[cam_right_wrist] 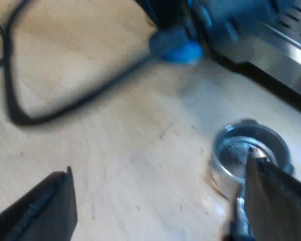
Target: Grind coffee beans and then tamp
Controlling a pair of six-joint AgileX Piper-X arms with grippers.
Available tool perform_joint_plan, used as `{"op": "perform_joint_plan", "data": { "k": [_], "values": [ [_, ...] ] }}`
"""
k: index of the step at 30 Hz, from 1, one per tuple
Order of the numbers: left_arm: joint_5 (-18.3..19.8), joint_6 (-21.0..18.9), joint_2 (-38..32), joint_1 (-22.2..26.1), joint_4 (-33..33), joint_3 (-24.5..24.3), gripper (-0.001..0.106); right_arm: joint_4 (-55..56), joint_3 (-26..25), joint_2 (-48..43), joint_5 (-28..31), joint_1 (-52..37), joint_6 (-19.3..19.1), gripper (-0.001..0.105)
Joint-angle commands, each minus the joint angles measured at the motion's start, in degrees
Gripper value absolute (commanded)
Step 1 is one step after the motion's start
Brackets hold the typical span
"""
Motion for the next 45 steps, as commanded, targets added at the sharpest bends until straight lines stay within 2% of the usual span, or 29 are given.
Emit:
{"op": "perform_joint_plan", "data": {
  "k": [1, 2, 5, 6, 8, 9, 13, 16, 18, 20, 23, 27, 31, 33, 45],
  "values": [
    [1.03, -0.01, -3.03, -0.28, 1.39, -0.29, 0.000, 0.81, 2.39, -1.70, 4.07, 1.75, 2.54, 0.071],
    [3.34, -0.01, -4.41, -0.28, 1.84, -0.29, 0.000, 0.37, 3.22, -2.12, 4.64, 2.62, 3.40, 0.071],
    [7.21, -0.01, -6.82, -0.28, 2.28, -0.29, 0.000, -2.34, 6.02, -2.34, 7.95, 3.98, 6.31, 0.071],
    [7.35, -0.01, -7.27, -0.28, 2.36, -0.29, 0.000, -2.97, 6.67, -2.34, 8.25, 4.10, 7.04, 0.071],
    [7.43, -0.01, -8.60, -0.28, 2.74, -0.29, 0.000, -5.54, 9.32, -2.34, 9.82, 4.09, 11.95, 0.071],
    [7.84, -0.01, -8.75, -0.28, 2.83, -0.29, 0.000, -6.84, 10.02, -2.34, 10.26, 4.09, 12.96, 0.071],
    [11.21, -0.13, -8.92, -0.90, 3.16, -0.29, 0.000, -12.55, 13.74, -2.34, 11.99, 3.95, 12.63, 0.071],
    [10.64, -0.13, -8.92, -4.29, 3.16, -0.77, 0.000, -14.02, 15.79, -2.34, 11.72, 3.95, 11.98, 0.071],
    [8.85, -0.13, -8.92, -6.86, 3.01, -1.29, 0.000, -15.60, 16.70, -2.34, 11.82, 3.95, 11.67, 0.071],
    [6.30, -0.13, -8.92, -10.26, 2.54, -1.96, 0.000, -17.30, 16.74, -2.34, 11.45, 3.95, 9.55, 0.071],
    [4.78, -0.13, -8.08, -14.41, 2.49, -3.36, 0.000, -17.33, 16.74, -2.34, 11.39, 3.95, 9.49, 0.071],
    [2.47, -0.13, -6.69, -16.92, 2.49, -4.44, 0.000, -17.48, 16.74, -2.34, 11.39, 3.95, 9.49, 0.071],
    [1.04, -0.13, -1.28, -20.62, 2.74, -7.27, 0.000, -17.59, 16.74, -2.34, 11.39, 3.95, 9.49, 0.071],
    [-0.14, -0.13, 0.75, -21.19, 2.74, -8.13, 0.000, -17.69, 16.74, -2.34, 11.39, 3.95, 9.49, 0.071],
    [0.09, -0.13, 8.84, -21.43, 0.97, -9.40, 0.000, -17.69, 16.74, -2.34, 11.39, 3.95, 9.49, 0.071]
  ]
}}
